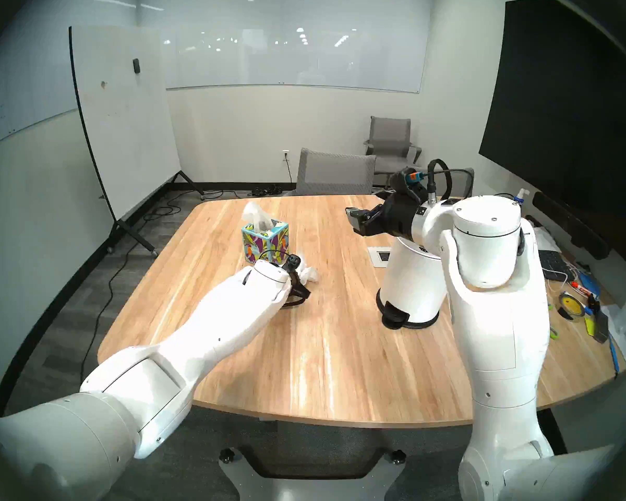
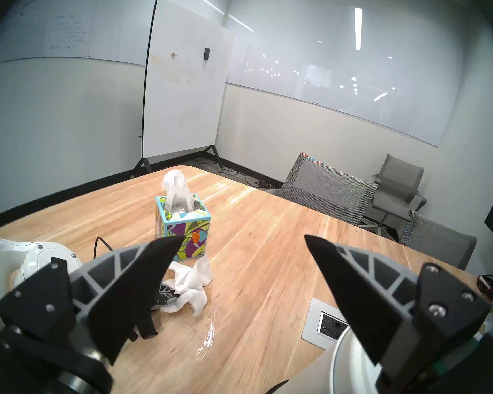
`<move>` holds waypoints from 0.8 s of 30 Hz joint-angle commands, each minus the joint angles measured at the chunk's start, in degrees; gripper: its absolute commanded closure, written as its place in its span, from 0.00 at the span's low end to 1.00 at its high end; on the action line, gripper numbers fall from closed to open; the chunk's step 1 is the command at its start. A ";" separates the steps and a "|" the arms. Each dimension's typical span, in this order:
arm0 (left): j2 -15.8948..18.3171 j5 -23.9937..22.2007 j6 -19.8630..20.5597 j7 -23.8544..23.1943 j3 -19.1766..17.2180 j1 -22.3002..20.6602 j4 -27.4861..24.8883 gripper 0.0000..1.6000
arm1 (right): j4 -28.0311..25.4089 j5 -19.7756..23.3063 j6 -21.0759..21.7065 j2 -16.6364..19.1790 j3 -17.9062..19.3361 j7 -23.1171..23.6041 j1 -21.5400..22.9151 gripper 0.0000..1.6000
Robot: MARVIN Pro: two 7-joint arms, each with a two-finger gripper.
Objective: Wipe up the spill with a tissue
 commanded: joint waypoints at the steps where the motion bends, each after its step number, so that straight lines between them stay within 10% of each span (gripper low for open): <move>1: -0.48 0.38 1.19 2.30 0.76 3.05 -6.71 1.00 | -0.95 0.02 -0.09 -0.03 -0.02 0.04 0.64 0.00; 5: -3.12 -0.07 0.06 4.17 -1.21 -0.79 2.60 1.00 | -0.95 0.02 -0.08 -0.03 -0.02 0.04 0.64 0.00; 13: -2.16 -0.13 -0.81 3.45 -2.88 -3.98 7.29 1.00 | -0.87 0.04 -0.15 -0.06 -0.01 0.02 0.64 0.00; 24: -9.06 0.47 -4.03 3.04 -0.30 -5.18 12.52 1.00 | -0.89 0.03 -0.13 -0.05 -0.01 0.03 0.64 0.00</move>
